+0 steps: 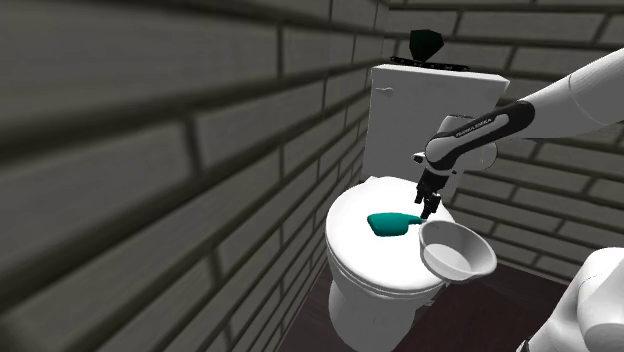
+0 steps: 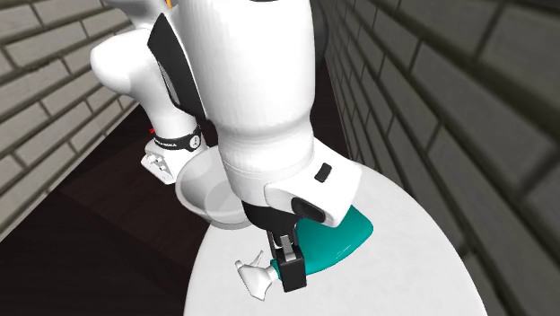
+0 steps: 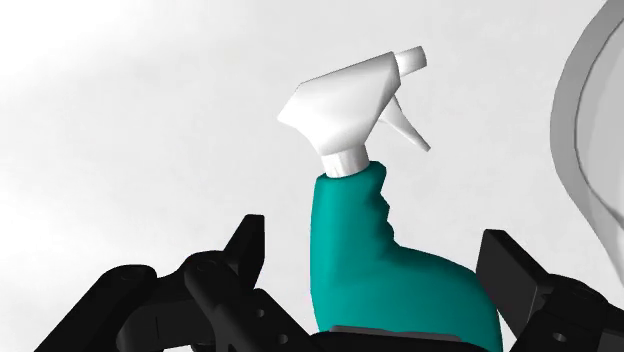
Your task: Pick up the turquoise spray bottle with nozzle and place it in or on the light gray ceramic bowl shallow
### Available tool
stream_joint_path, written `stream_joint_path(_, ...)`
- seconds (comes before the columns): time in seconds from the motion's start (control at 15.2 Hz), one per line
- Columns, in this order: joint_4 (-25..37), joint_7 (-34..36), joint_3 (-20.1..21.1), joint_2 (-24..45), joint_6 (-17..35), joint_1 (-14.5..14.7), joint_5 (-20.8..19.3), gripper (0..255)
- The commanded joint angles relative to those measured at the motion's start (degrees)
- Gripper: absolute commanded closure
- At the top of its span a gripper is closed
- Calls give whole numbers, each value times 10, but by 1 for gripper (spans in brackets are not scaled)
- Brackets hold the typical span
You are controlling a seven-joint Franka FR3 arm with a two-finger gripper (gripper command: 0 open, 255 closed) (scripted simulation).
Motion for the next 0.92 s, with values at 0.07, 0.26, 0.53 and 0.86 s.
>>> stream_joint_path(0.07,4,-28,-4,34,26,4,27,0)
stream_joint_path(0.26,-1,-44,-3,56,49,6,49,0)
stream_joint_path(0.53,-3,-53,-1,69,60,7,62,0)
stream_joint_path(0.86,-3,-53,-1,68,60,7,62,0)
